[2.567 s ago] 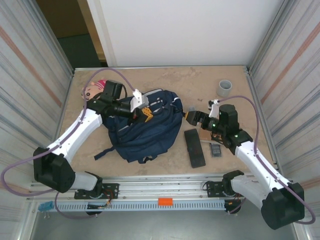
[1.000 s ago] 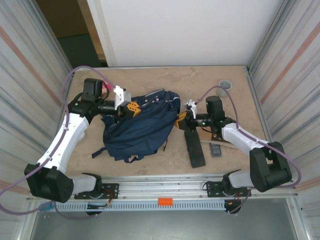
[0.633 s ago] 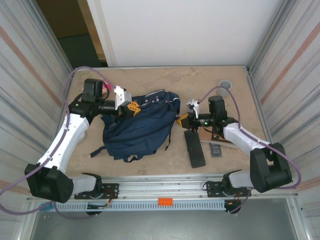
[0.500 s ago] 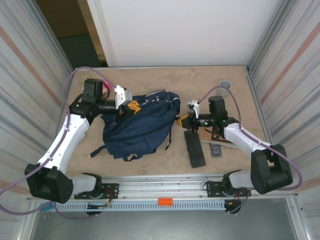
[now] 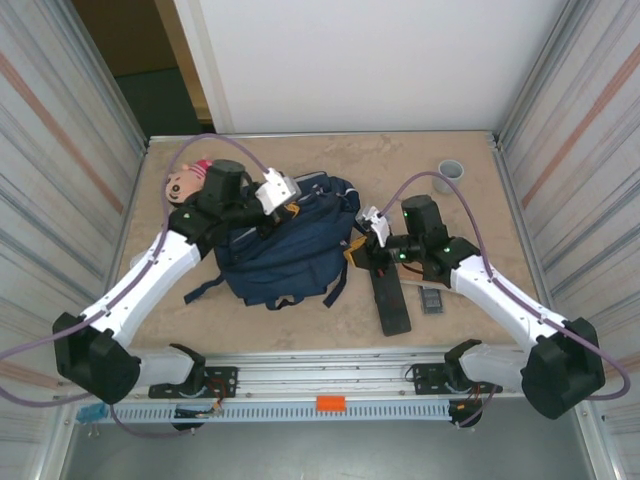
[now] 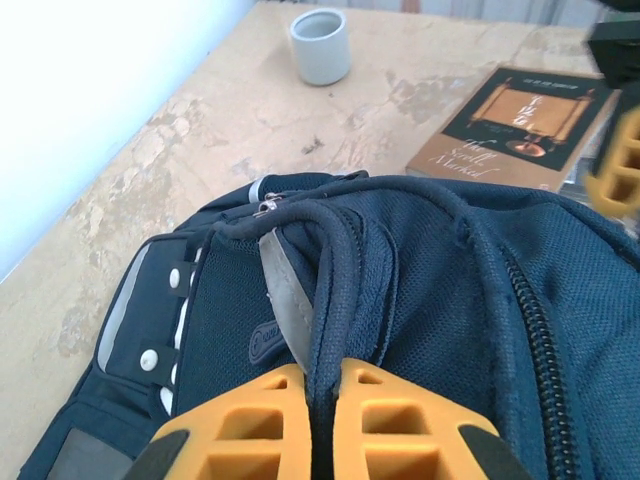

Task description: Pack the student bag

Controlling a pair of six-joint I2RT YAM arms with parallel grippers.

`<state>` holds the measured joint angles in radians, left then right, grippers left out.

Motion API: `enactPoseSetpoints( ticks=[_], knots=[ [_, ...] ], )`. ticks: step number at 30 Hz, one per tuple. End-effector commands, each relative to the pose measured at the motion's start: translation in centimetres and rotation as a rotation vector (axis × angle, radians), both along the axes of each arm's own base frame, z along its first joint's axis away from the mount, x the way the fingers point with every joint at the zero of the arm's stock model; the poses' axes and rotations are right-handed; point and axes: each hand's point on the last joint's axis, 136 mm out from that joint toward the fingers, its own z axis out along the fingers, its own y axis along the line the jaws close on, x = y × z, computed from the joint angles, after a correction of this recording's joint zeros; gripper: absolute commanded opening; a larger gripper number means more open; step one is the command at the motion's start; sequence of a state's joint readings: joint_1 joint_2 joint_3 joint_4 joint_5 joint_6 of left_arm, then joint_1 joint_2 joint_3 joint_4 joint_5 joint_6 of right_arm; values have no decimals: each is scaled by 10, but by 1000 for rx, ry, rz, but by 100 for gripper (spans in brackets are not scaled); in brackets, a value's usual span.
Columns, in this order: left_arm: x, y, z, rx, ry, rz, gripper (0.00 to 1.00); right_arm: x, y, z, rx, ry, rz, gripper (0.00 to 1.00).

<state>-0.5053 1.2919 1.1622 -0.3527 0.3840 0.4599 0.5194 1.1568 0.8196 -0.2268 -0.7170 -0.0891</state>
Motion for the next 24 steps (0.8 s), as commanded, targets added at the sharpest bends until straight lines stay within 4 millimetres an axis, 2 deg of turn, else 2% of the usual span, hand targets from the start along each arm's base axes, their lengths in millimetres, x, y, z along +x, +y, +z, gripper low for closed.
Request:
enactPoseSetpoints(
  ticks=[1,4,10,16,24],
  knots=[
    [38,0,4,-5,-66,220,0,-7,5,12,-42,-10,-27,0],
    [52,0,-1,-11,-41,296,0,-10,8,12,-52,44,-56,0],
    [64,-15,-6,-30,-46,368,0,-3,9,9,-86,166,-204,0],
    [65,-35,-10,-162,67,397,0,0,31,17,44,332,-304,0],
    [70,-47,-8,-208,89,394,0,0,60,11,47,462,-389,0]
  ],
)
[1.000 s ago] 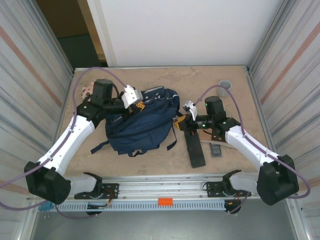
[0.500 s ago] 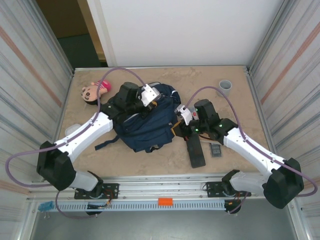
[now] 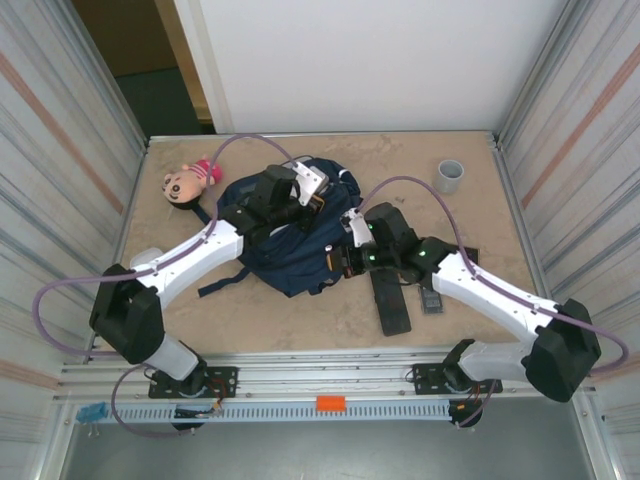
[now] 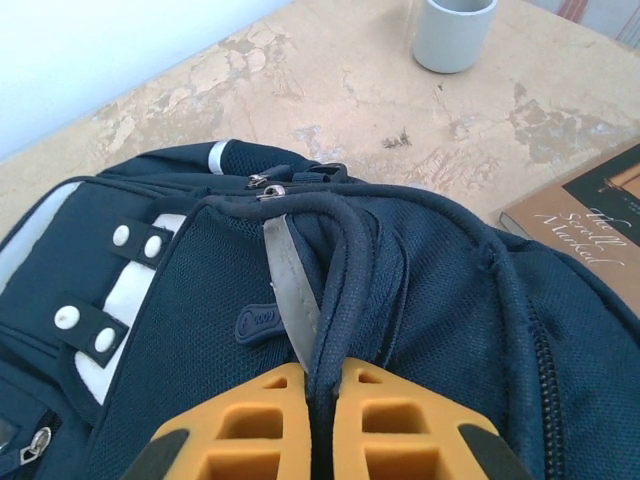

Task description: Pack the student bag

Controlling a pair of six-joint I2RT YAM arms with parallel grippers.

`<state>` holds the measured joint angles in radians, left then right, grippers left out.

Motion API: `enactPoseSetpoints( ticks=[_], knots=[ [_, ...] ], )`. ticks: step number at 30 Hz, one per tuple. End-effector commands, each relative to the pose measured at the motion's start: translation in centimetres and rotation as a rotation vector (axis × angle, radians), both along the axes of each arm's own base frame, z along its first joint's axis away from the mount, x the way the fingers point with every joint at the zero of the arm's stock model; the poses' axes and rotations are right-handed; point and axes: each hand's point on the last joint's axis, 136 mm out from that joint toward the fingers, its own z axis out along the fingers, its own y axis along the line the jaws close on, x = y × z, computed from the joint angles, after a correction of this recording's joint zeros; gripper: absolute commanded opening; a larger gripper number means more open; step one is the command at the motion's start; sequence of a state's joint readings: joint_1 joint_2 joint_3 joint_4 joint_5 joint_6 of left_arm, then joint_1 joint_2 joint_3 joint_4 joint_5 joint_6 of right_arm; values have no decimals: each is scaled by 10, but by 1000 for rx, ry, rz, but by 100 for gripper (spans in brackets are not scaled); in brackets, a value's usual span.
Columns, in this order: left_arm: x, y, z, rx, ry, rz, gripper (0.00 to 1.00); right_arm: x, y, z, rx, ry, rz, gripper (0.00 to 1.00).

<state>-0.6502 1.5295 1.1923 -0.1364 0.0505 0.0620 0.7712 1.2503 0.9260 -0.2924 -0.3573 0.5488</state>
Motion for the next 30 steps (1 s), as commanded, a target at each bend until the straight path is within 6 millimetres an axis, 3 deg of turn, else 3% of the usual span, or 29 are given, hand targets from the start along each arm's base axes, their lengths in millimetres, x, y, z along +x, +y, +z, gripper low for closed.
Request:
enactPoseSetpoints(
  ticks=[1,5,10,12,13,15,16,21,24,30],
  knots=[
    [19,-2,40,-109,-80,87,0,7,27,30,126,34,-54,0],
    [34,11,44,-144,-90,226,0,7,46,36,197,98,-80,0],
    [23,-8,45,-151,-108,71,0,6,48,33,203,122,-112,3],
    [17,-11,49,-164,-121,7,0,10,36,35,217,136,-151,15],
    [16,-11,51,-177,-124,-19,0,13,27,35,230,153,-184,26],
    [11,-8,57,-214,-135,-78,0,20,6,35,262,211,-265,65],
    [9,-7,60,-235,-145,-114,0,24,-6,35,282,247,-308,72],
    [-11,-7,76,-291,-178,-310,0,40,-44,48,373,278,-439,80],
    [-19,-7,79,-288,-192,-378,0,47,-52,51,397,300,-488,83],
    [-34,-3,88,-348,-195,-534,0,70,-51,32,450,364,-578,84]
  ],
)
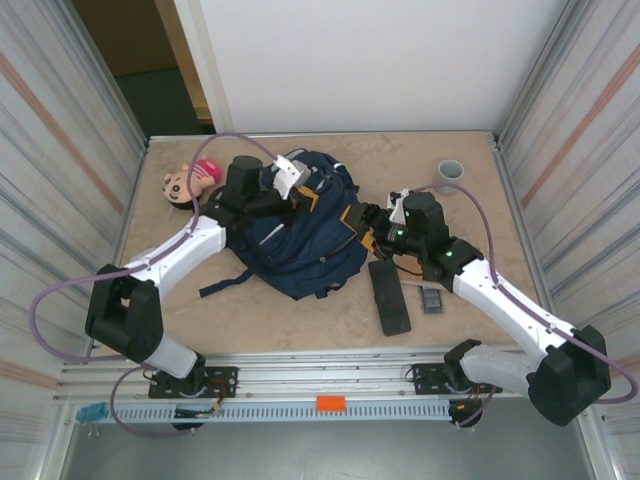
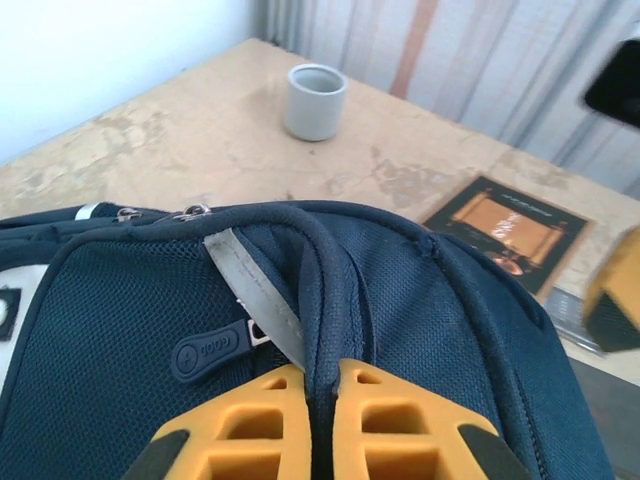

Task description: Pack the student bag

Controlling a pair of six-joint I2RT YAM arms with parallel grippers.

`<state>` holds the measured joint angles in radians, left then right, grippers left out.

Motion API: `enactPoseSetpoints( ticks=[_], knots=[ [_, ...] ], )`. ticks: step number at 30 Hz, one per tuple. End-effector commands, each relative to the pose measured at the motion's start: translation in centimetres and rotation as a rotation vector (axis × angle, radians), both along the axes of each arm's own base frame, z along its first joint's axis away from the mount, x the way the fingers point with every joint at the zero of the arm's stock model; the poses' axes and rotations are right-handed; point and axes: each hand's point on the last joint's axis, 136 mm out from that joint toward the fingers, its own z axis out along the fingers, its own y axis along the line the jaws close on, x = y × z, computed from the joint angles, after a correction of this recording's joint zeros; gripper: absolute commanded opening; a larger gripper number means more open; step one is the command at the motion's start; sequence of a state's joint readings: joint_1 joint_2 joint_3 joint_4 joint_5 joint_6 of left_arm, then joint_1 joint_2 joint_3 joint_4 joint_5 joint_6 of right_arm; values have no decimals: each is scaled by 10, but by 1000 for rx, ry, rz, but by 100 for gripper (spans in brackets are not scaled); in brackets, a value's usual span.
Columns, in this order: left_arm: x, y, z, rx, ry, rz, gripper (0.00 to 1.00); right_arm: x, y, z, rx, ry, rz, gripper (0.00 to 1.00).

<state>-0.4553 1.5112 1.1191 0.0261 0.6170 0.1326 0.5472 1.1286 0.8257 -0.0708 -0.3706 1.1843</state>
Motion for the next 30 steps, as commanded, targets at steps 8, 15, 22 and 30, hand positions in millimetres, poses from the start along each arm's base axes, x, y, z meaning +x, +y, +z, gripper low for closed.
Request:
enactPoseSetpoints(
  ticks=[8,15,22,30],
  knots=[
    [-21,6,77,-180,-217,-262,0,36,41,-4,136,14,-11,45],
    [21,24,61,-56,-175,-41,24,40,58,6,179,-81,-167,0],
    [18,64,64,77,-50,341,43,44,68,19,191,-158,-279,0],
    [-69,113,43,203,97,650,49,45,77,22,187,-168,-288,0]
  ],
)
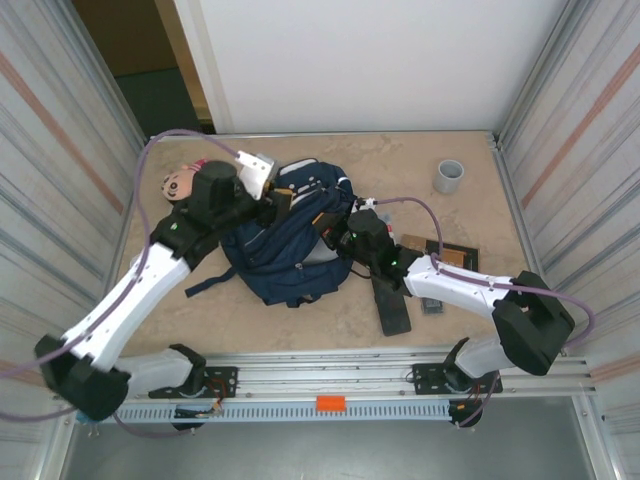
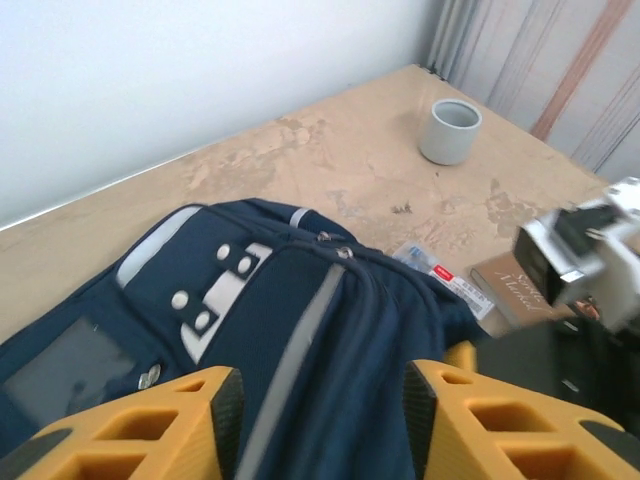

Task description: Pack the student bag

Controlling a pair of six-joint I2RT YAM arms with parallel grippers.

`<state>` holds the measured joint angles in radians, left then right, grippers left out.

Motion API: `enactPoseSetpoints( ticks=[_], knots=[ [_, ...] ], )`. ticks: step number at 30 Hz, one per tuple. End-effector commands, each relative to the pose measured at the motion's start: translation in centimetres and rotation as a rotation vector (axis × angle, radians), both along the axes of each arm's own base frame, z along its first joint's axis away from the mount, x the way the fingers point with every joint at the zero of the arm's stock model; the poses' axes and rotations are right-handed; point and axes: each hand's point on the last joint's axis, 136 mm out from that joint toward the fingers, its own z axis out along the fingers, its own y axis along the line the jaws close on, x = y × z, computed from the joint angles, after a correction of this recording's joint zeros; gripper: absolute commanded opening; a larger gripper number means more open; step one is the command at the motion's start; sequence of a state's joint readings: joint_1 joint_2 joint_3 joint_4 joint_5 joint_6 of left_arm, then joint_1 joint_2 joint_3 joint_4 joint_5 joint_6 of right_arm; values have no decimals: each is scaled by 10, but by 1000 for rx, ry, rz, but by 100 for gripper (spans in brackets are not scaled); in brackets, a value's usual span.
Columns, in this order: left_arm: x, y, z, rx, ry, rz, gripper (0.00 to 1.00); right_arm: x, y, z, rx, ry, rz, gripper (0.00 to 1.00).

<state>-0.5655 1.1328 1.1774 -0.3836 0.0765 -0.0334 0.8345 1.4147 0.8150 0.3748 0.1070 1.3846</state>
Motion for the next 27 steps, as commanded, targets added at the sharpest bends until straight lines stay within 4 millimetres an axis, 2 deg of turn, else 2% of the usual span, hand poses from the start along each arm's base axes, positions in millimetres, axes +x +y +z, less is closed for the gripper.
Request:
enactPoseSetpoints(
  ticks=[1,5,10,13,20,27],
  knots=[
    [-33,41,-38,85,142,222,48,12,4,44,96,-91,-54,0],
    [-73,29,-63,57,264,203,48,9,8,47,93,-97,-35,0],
    [-100,-1,-87,81,379,154,48,7,16,56,90,-119,3,0],
    [-104,-12,-96,106,424,154,48,6,19,59,86,-124,16,0],
    [-99,-14,-123,151,529,257,48,4,19,66,88,-141,20,0],
    [-87,-17,-133,203,536,316,46,2,24,71,90,-155,41,0]
  ],
)
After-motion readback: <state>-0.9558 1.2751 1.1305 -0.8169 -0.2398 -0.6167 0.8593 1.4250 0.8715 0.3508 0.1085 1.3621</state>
